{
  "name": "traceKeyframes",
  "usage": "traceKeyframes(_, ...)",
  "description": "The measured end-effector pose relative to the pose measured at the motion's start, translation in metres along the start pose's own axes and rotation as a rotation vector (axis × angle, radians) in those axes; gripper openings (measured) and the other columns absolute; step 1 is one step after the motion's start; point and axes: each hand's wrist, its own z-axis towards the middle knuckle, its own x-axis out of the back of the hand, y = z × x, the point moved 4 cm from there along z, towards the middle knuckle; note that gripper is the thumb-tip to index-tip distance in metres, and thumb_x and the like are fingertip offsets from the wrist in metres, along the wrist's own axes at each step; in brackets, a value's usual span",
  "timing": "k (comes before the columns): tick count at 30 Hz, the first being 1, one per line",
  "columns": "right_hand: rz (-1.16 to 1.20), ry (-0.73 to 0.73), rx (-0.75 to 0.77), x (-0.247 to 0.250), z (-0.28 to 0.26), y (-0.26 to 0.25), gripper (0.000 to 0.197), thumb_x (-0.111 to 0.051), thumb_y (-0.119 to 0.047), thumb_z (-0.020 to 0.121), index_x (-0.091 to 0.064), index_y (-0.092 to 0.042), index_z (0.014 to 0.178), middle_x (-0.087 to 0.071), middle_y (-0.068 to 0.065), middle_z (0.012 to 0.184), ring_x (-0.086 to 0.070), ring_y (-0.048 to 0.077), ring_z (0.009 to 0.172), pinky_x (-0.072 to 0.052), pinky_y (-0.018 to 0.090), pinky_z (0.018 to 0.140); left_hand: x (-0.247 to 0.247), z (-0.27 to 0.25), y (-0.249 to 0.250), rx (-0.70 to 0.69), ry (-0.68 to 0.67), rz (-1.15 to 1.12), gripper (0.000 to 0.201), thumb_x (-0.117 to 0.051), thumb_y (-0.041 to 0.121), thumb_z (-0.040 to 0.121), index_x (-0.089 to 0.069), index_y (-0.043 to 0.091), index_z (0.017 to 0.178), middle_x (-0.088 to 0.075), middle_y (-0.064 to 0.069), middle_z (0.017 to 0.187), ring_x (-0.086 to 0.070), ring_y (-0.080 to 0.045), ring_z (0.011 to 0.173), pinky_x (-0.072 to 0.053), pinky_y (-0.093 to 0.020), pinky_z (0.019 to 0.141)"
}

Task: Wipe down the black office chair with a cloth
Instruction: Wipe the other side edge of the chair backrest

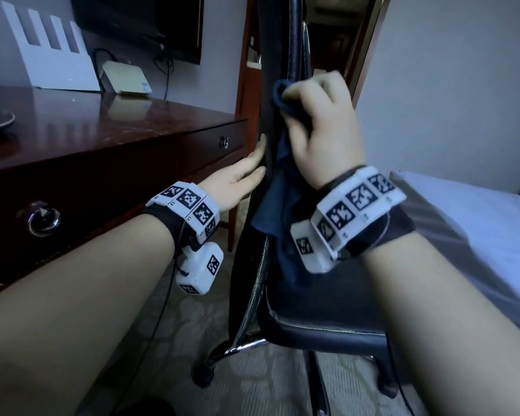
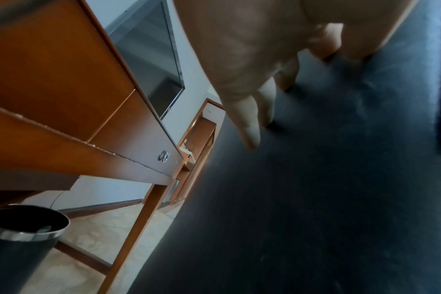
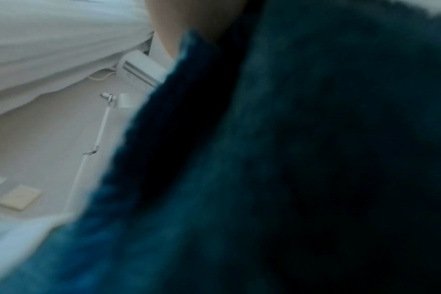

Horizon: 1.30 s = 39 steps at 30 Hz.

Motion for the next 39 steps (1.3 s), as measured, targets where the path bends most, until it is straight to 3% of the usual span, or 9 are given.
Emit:
traceKeyframes(5, -0.1, -0.136, 0.091, -0.013, -0.046, 0.003, 0.021, -0.052, -0.009, 0.078, -0.063, -0.004, 0.096, -0.056, 0.019, 0.098, -0.059, 0.032, 0.075, -0.05, 0.032, 0.051, -0.018, -0.014, -0.009, 0.09, -0.008, -0.207, 0.044, -0.038, 0.027, 0.099, -0.024, 0.036, 0.14, -0.05, 0.009, 0.115, -0.043, -0.005, 0.108, -0.041, -0.009, 0.084)
traceKeyframes(8, -0.073, -0.305, 0.076, -0.029, -0.12, 0.007, 0.023, -0.043, -0.015, 0.078, -0.053, -0.014, 0.099, -0.053, 0.012, 0.098, -0.058, 0.032, 0.067, -0.05, 0.033, 0.044, -0.034, -0.028, -0.021, 0.121, -0.052, -0.252, 0.051, -0.035, 0.027, 0.1, -0.011, 0.051, 0.138, -0.027, 0.016, 0.146, -0.033, -0.004, 0.13, -0.038, -0.011, 0.094)
traceKeyframes(11, -0.014, -0.373, 0.033, -0.036, -0.151, 0.008, 0.022, -0.043, -0.016, 0.078, -0.05, -0.018, 0.099, -0.05, 0.007, 0.098, -0.058, 0.03, 0.066, -0.049, 0.033, 0.043, -0.04, -0.037, -0.022, 0.107, -0.064, -0.284, 0.05, -0.035, 0.032, 0.1, -0.01, 0.06, 0.134, -0.008, -0.008, 0.151, -0.04, -0.009, 0.124, -0.037, -0.02, 0.096)
traceKeyframes(12, -0.008, -0.353, 0.027, -0.034, -0.147, 0.008, 0.022, -0.045, -0.016, 0.078, -0.051, -0.017, 0.099, -0.051, 0.007, 0.098, -0.058, 0.03, 0.068, -0.05, 0.033, 0.044, -0.042, -0.039, -0.022, 0.113, -0.065, -0.304, 0.05, -0.035, 0.031, 0.1, -0.011, 0.063, 0.13, -0.028, 0.01, 0.116, -0.045, -0.009, 0.11, -0.04, -0.024, 0.094)
traceKeyframes(18, 0.016, -0.113, -0.07, -0.022, -0.119, 0.012, 0.023, -0.052, -0.012, 0.077, -0.063, -0.007, 0.096, -0.056, 0.013, 0.097, -0.048, 0.015, 0.082, -0.049, 0.027, 0.056, -0.056, -0.054, -0.031, 0.168, -0.07, -0.42, 0.051, -0.038, 0.021, 0.1, -0.022, 0.059, 0.131, -0.033, 0.015, 0.143, -0.045, -0.004, 0.117, -0.041, -0.035, 0.102)
traceKeyframes(29, -0.034, -0.242, -0.179, -0.024, -0.172, 0.002, 0.021, -0.057, -0.01, 0.078, -0.061, -0.013, 0.098, -0.052, 0.006, 0.098, -0.05, 0.016, 0.08, -0.05, 0.027, 0.056, -0.065, -0.062, -0.037, 0.143, -0.171, -0.391, 0.088, -0.034, -0.006, 0.095, -0.027, 0.08, 0.106, -0.039, 0.021, 0.108, -0.034, -0.015, 0.105, -0.037, -0.031, 0.096)
traceKeyframes(32, -0.076, -0.169, -0.224, -0.018, -0.154, 0.004, 0.022, -0.062, -0.004, 0.077, -0.064, -0.005, 0.098, -0.055, 0.014, 0.098, -0.046, 0.014, 0.084, -0.046, 0.026, 0.059, -0.069, -0.063, -0.041, 0.08, -0.215, -0.291, 0.082, -0.038, -0.009, 0.094, -0.009, 0.062, 0.122, -0.015, 0.009, 0.15, -0.018, -0.009, 0.136, -0.023, -0.023, 0.11)
traceKeyframes(36, -0.068, -0.17, -0.254, -0.02, -0.162, 0.008, 0.022, -0.061, 0.002, 0.074, -0.063, -0.003, 0.096, -0.054, 0.018, 0.096, -0.046, 0.015, 0.084, -0.041, 0.025, 0.063, -0.077, -0.058, -0.055, -0.092, -0.193, -0.019, 0.08, -0.047, 0.001, 0.093, 0.006, 0.049, 0.129, 0.01, 0.01, 0.151, 0.006, 0.001, 0.136, 0.0, -0.007, 0.108)
traceKeyframes(39, -0.06, -0.17, -0.247, -0.021, -0.167, 0.013, 0.024, -0.061, 0.003, 0.074, -0.062, -0.005, 0.097, -0.054, 0.02, 0.096, -0.047, 0.017, 0.085, -0.043, 0.026, 0.065, -0.079, -0.055, -0.065, -0.123, -0.162, 0.028, 0.078, -0.051, 0.011, 0.092, 0.006, 0.044, 0.134, 0.013, 0.003, 0.155, 0.009, -0.015, 0.143, -0.002, -0.025, 0.116)
